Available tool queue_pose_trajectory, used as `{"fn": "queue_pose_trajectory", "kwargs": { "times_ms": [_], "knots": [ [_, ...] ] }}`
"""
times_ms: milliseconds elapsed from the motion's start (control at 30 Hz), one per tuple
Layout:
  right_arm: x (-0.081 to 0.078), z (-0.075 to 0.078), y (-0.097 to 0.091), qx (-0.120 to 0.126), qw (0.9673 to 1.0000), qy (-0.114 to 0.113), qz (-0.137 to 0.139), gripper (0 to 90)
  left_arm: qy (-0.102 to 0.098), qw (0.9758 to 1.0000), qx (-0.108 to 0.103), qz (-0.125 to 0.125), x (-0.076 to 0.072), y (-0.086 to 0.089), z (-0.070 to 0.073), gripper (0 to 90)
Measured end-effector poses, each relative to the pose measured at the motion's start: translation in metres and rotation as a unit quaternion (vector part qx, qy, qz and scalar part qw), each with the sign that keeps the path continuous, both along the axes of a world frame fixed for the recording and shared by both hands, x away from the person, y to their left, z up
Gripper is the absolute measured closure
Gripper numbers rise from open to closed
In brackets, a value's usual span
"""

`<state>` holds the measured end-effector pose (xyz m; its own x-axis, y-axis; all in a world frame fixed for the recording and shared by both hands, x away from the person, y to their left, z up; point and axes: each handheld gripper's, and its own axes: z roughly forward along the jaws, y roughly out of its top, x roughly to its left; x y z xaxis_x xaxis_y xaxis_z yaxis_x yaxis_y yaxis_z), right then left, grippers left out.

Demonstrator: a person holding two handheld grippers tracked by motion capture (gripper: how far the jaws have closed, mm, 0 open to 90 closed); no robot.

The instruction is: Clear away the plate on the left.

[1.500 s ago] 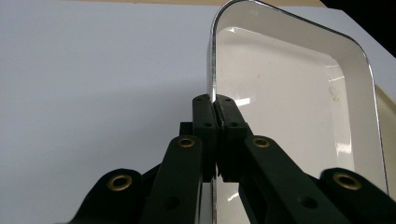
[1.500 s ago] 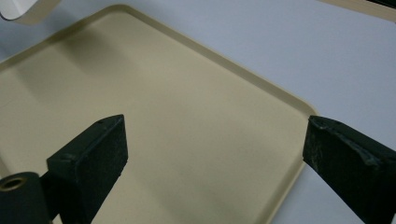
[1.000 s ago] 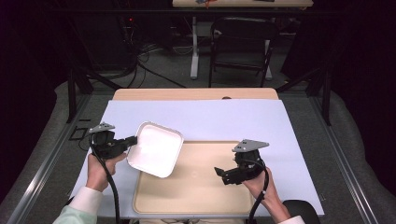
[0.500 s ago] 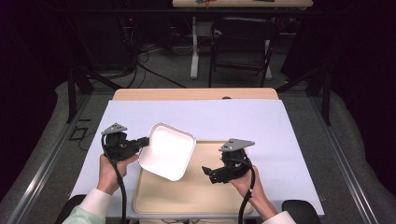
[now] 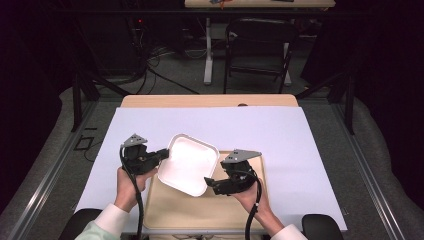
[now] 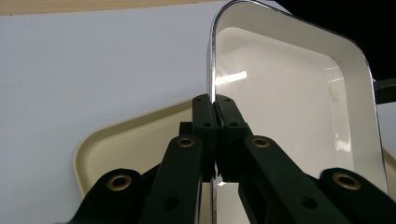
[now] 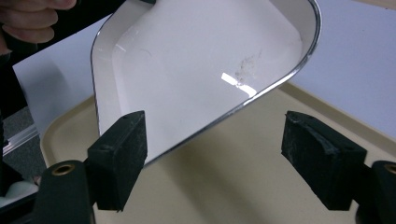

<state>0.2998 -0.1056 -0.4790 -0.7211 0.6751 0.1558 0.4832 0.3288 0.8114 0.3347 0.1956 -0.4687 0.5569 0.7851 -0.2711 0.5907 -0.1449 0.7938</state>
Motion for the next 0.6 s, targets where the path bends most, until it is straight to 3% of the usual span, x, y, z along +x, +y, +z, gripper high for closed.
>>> {"fn": "queue_pose_trajectory", "kwargs": {
  "times_ms": [100, 333, 600],
  "knots": [
    [0.0, -0.002, 0.0, 0.002, 0.9999, 0.002, -0.013, 28.8, -0.002, 1.0, 0.0, -0.003, -0.002, -0.005, -0.002, 88.1],
    [0.001, -0.004, -0.001, -0.013, 0.999, -0.005, -0.043, 51.0, 0.002, 0.9999, -0.007, -0.009, -0.005, -0.009, -0.005, 88.0],
    [0.002, -0.001, -0.008, -0.005, 0.9987, -0.017, -0.047, 64.5, 0.012, 0.9996, -0.015, -0.022, -0.011, -0.009, -0.007, 87.0]
  ]
}}
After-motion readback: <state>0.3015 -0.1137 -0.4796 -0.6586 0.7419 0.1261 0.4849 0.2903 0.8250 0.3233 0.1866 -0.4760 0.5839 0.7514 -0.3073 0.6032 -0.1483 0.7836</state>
